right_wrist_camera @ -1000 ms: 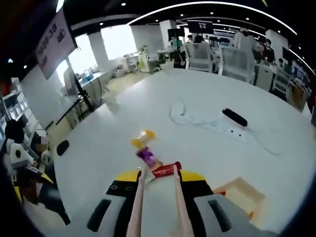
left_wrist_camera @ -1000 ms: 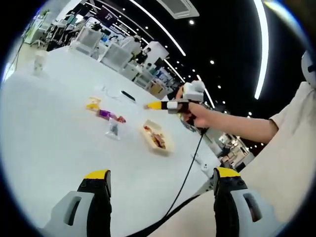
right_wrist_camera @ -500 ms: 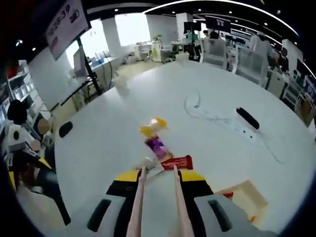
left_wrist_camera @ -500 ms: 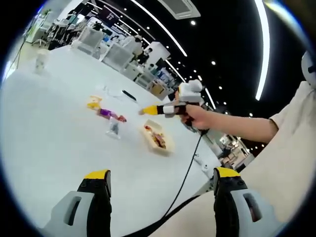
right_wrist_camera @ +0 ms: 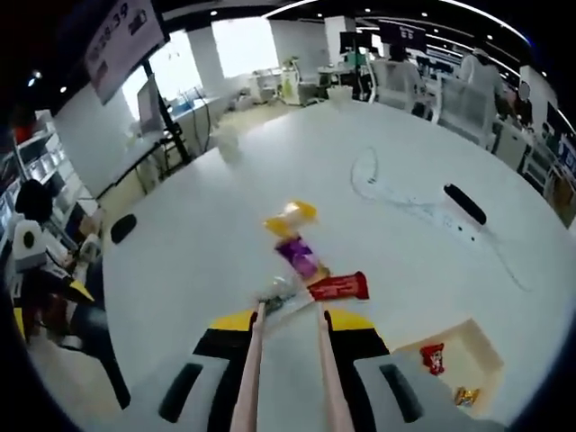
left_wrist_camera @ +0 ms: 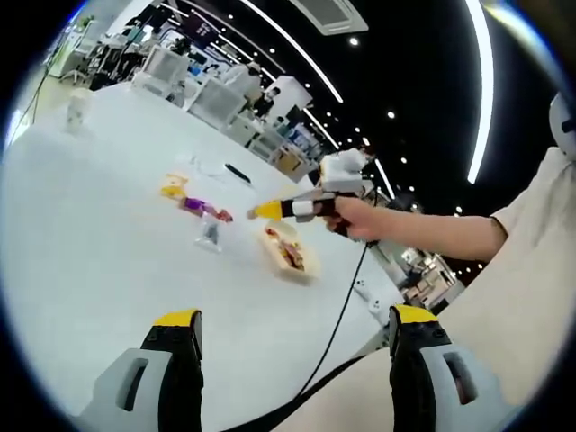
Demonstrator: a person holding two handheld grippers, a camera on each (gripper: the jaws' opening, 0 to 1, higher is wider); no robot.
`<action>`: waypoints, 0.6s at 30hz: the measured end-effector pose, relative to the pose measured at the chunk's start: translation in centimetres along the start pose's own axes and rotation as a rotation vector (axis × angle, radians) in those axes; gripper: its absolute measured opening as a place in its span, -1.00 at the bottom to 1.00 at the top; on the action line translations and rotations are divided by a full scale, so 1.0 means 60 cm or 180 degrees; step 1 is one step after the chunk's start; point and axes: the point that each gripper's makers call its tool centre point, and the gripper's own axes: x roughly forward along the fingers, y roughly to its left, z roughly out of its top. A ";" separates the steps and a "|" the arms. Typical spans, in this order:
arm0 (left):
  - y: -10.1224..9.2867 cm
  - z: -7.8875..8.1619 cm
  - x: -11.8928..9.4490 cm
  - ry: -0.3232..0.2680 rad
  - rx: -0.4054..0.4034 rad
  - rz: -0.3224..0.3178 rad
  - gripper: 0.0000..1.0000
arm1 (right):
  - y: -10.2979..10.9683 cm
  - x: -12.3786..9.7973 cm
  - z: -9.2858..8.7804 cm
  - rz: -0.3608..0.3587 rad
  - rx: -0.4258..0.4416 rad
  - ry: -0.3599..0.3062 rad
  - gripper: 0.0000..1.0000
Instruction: Place the target food into the container with the food tongs after gripping and lifting it, then release it inside without dropping or visibly crushing the food.
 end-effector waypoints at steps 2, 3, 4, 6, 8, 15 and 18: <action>0.001 0.000 0.001 0.0005 -0.0002 -0.0001 0.70 | 0.000 0.002 -0.003 0.0008 0.0002 0.0015 -0.42; 0.002 0.000 0.002 0.0007 -0.0003 -0.0003 0.70 | 0.000 0.003 -0.004 0.0010 0.0002 0.0020 -0.42; 0.002 0.001 0.003 0.0011 -0.0002 -0.0004 0.70 | 0.002 0.005 -0.005 0.0019 0.0010 0.0029 -0.42; 0.002 0.001 0.003 0.0012 0.0000 -0.0005 0.70 | 0.004 0.010 -0.007 0.0029 0.0009 0.0039 -0.42; 0.003 0.003 0.004 0.0013 -0.0001 -0.0006 0.70 | 0.007 0.014 -0.008 0.0040 -0.0004 0.0056 -0.42; 0.008 0.005 0.002 0.0018 -0.0008 0.0009 0.70 | 0.032 0.033 -0.019 0.0052 -0.0682 0.0297 -0.42; 0.010 0.006 0.001 0.0018 -0.0015 0.0014 0.70 | 0.040 0.042 -0.016 0.0075 -0.0760 0.0311 -0.42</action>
